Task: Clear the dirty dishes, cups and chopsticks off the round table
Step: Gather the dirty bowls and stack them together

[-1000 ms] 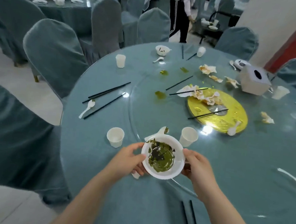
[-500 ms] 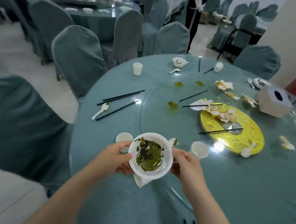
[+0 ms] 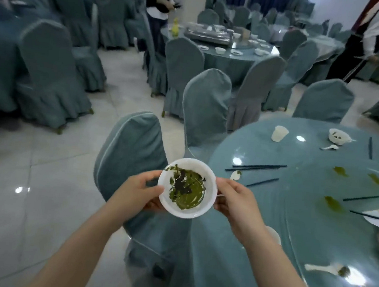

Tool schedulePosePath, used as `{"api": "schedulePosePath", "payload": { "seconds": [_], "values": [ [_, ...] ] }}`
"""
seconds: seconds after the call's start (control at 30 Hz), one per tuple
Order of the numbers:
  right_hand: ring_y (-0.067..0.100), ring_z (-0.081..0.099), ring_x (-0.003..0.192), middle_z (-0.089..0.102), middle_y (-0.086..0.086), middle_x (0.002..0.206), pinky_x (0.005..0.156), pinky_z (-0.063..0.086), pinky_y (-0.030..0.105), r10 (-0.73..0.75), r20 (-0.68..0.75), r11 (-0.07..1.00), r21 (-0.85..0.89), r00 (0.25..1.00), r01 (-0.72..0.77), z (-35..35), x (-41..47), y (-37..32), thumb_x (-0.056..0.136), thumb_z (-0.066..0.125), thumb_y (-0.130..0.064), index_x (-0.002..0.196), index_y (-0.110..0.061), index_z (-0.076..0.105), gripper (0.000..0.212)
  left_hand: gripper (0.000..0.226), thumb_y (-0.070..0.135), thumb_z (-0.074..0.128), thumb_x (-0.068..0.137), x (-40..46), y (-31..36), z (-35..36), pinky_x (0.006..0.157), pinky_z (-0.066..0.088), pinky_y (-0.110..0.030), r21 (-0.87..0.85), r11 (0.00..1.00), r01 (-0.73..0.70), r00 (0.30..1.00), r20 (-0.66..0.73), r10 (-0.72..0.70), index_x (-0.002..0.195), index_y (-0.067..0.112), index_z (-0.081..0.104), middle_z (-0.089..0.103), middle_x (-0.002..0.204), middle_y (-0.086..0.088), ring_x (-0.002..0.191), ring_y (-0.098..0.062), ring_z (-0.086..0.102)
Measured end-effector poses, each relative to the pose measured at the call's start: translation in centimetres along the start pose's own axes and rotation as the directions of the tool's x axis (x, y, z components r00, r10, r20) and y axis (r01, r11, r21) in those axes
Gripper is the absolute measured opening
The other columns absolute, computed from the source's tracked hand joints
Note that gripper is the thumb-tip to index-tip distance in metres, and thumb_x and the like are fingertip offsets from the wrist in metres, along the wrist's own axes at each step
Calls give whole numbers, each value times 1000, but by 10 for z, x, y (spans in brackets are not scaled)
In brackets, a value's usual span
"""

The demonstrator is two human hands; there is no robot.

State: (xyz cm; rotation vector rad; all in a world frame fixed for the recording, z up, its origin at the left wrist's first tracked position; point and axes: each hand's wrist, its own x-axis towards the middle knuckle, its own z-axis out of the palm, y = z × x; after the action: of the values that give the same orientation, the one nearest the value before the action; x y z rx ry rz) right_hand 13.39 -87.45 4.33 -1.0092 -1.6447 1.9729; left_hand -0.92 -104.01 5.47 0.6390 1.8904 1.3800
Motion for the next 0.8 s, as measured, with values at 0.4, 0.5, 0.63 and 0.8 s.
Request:
{"api": "schedulePosePath", "payload": {
  "seconds": [0.4,0.5,0.63,0.8],
  "values": [
    [15,55,61,65,9,75,53,48,22,-57,144,981,193,988,28,304,137,-66,91,61,-22,90,-7,71,18,34,12,48,89,101,28,-305,49,45,-18,101,992,-79,972,-213,99,99,42,60,71,61,-7,48,-9,60],
    [14,54,58,62,8,75,52,48,22,-25,170,988,155,985,-2,338,161,-78,92,60,-22,94,-5,68,19,33,12,49,89,124,31,-347,45,44,-16,76,994,-77,972,-215,92,102,40,59,71,61,-7,47,-8,60],
    [13,56,57,62,6,71,54,50,22,-19,173,988,157,985,-8,380,205,-97,90,62,-20,100,-3,67,20,31,9,49,89,167,32,-393,43,43,-13,79,992,-94,966,-236,110,103,35,60,71,60,-6,46,-8,61],
    [15,56,61,63,8,76,57,51,23,-20,192,987,161,981,-11,431,279,-108,91,62,-21,101,-4,68,21,33,9,49,88,235,29,-450,45,43,-12,139,984,-116,963,-226,145,95,39,59,72,63,-3,48,-8,62]
  ]
}}
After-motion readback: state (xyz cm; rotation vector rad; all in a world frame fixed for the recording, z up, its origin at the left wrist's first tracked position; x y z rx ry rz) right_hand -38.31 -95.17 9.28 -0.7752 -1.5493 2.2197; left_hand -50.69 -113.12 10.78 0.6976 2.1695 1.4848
